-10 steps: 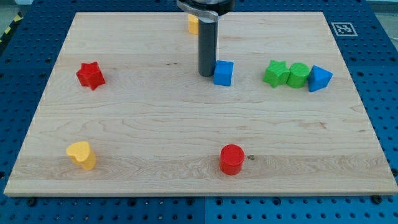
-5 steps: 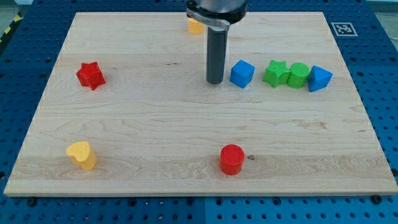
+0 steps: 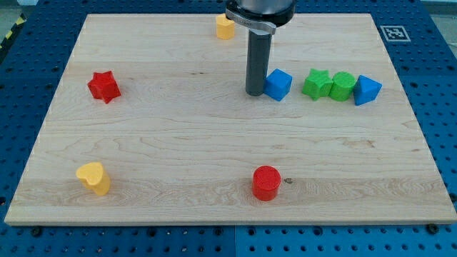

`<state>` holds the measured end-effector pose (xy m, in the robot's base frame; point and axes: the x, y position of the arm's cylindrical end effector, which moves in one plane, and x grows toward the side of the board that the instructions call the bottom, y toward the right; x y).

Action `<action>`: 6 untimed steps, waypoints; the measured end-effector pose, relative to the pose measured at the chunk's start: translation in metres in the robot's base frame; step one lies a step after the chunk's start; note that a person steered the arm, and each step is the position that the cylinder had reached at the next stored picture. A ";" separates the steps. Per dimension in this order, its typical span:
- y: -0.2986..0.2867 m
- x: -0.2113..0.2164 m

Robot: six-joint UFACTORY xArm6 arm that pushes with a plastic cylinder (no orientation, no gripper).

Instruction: Slide the blue cube closer to the left side of the green star

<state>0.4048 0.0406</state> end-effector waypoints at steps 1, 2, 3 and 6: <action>0.000 0.000; 0.000 -0.008; 0.003 -0.014; 0.020 -0.014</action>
